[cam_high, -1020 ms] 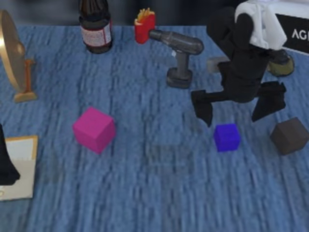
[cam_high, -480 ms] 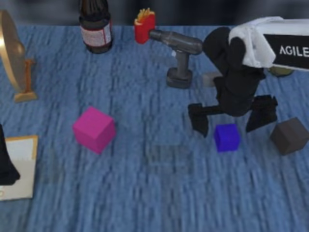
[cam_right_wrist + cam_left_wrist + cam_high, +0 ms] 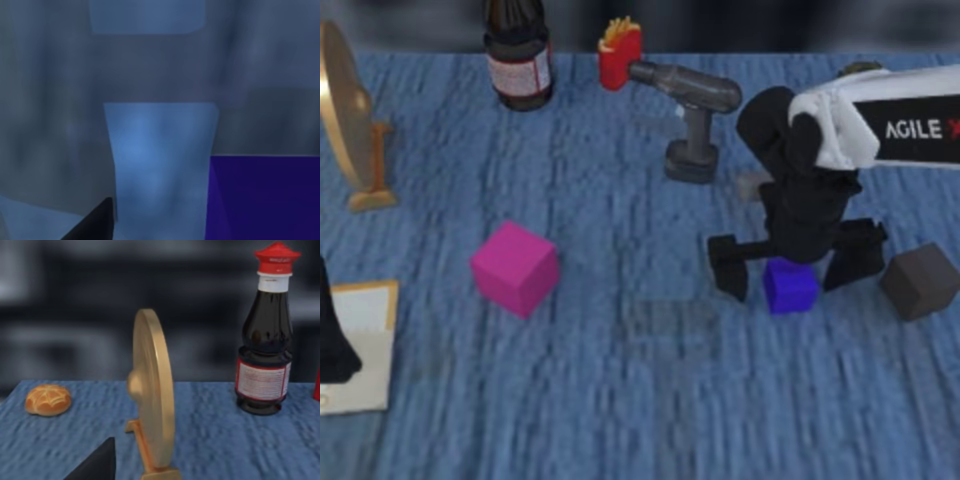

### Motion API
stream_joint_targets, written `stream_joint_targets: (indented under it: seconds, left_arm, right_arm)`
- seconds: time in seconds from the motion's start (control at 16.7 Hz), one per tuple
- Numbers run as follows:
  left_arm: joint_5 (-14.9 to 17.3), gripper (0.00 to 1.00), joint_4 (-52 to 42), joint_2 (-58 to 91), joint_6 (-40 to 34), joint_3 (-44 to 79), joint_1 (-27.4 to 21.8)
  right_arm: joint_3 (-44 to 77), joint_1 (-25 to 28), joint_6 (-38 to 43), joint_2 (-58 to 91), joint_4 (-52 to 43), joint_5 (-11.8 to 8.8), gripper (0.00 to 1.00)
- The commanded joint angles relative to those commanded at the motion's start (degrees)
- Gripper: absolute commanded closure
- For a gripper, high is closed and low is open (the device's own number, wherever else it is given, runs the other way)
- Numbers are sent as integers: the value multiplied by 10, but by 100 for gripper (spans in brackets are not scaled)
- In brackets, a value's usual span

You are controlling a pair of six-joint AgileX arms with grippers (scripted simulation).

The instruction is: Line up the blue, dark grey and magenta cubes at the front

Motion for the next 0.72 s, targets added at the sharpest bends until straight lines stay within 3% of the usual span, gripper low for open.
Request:
stream_joint_targets:
  seconds: [0.72]
  left_arm:
    - [0, 0, 0, 0, 0, 0, 0]
  right_arm:
    - [0, 0, 0, 0, 0, 0, 90]
